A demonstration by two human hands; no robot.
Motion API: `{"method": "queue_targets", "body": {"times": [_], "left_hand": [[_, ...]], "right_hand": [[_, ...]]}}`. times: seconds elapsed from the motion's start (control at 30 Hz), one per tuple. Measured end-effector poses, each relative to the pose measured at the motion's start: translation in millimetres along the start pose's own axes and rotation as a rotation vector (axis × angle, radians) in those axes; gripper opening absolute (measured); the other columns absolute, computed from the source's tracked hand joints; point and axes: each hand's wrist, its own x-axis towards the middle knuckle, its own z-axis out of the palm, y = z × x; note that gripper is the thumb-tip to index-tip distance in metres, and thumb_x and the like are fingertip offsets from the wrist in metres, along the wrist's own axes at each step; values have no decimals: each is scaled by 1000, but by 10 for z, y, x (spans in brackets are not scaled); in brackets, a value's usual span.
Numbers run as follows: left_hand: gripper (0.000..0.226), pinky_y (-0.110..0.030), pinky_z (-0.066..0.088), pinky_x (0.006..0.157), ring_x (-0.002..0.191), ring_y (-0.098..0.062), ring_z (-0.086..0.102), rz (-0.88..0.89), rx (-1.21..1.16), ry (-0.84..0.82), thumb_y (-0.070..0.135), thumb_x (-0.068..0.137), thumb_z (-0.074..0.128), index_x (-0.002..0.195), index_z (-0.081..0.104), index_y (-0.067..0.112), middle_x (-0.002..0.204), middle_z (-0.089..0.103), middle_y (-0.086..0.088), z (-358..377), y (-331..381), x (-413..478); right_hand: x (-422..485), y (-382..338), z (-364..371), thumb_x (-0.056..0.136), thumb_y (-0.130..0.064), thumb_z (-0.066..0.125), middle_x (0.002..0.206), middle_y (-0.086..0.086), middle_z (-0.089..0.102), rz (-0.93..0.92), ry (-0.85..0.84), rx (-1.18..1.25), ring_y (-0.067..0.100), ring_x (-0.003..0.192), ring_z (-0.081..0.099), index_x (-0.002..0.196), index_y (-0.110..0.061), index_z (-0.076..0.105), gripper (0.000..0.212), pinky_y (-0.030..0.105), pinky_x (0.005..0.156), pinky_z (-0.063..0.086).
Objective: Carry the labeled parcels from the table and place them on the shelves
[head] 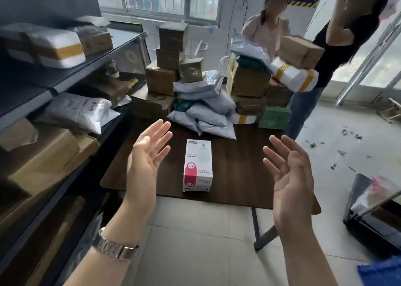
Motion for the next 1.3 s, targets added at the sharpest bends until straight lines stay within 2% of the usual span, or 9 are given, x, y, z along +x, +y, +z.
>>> {"method": "queue_targets", "body": {"times": [0.2,0.4,0.63,0.8,0.9,0.97,1.03,1.13,1.3], "left_hand": [[45,-31,48,106,126,-10,64,-35,42,42,32,93,31,125,63,31,136,69,4,253,-595,1035],[43,-32,44,111,128,-6,61,-94,108,83,31,97,30,125,63,36,139,67,7,319,-1186,1974],[42,-35,39,117,132,-4,56,-359,262,107,38,95,29,122,61,43,143,61,10,296,-2171,2674],[37,-15,40,101,125,11,55,-514,377,96,44,97,33,113,64,55,128,61,35,137,-2894,2955],[39,-18,35,105,122,14,50,-619,473,75,45,100,32,127,61,52,114,55,52,-8,-3268,2991],[45,-30,33,114,133,0,47,-714,515,67,47,101,33,139,57,42,133,56,36,-96,-3485,2953],[47,-36,34,117,139,-11,47,-791,563,50,48,103,34,145,53,38,149,55,13,-167,-3645,2888],[50,-45,36,118,139,-23,51,-895,539,39,52,104,33,149,48,34,151,56,-3,-177,-3760,2831],[76,-59,23,120,145,-48,36,-1049,319,50,58,97,38,151,39,5,156,43,-26,-115,-3713,2972]], "right_hand": [[1043,728,336,98,-37,38,129,-10,71,61,16,8,14,120,69,117,-37,62,31,36,106,50],[1941,1361,660,100,-31,40,133,-3,70,86,-41,49,18,125,67,120,-35,64,31,34,105,49],[2499,2262,925,97,-40,45,135,-3,69,268,-56,-62,15,125,65,121,-37,65,32,34,107,49],[2560,3035,1000,100,-38,43,134,-9,69,443,-38,-168,10,124,66,119,-41,64,28,29,103,51],[2484,3425,1024,99,-40,43,137,-10,64,590,-28,-186,8,124,65,119,-40,62,28,32,108,49],[2409,3636,1048,95,-43,47,138,-8,65,677,-21,-152,10,127,63,120,-38,62,30,33,108,48],[2333,3791,1079,91,-47,54,130,-13,69,759,-41,-139,8,122,66,120,-40,63,31,30,97,54],[2286,3939,1091,86,-49,64,118,-11,75,910,-78,-128,16,108,75,124,-46,60,38,25,75,59],[2359,3971,1155,86,-40,68,98,-15,81,940,-95,-95,11,86,80,141,-37,50,57,23,63,59]]}}
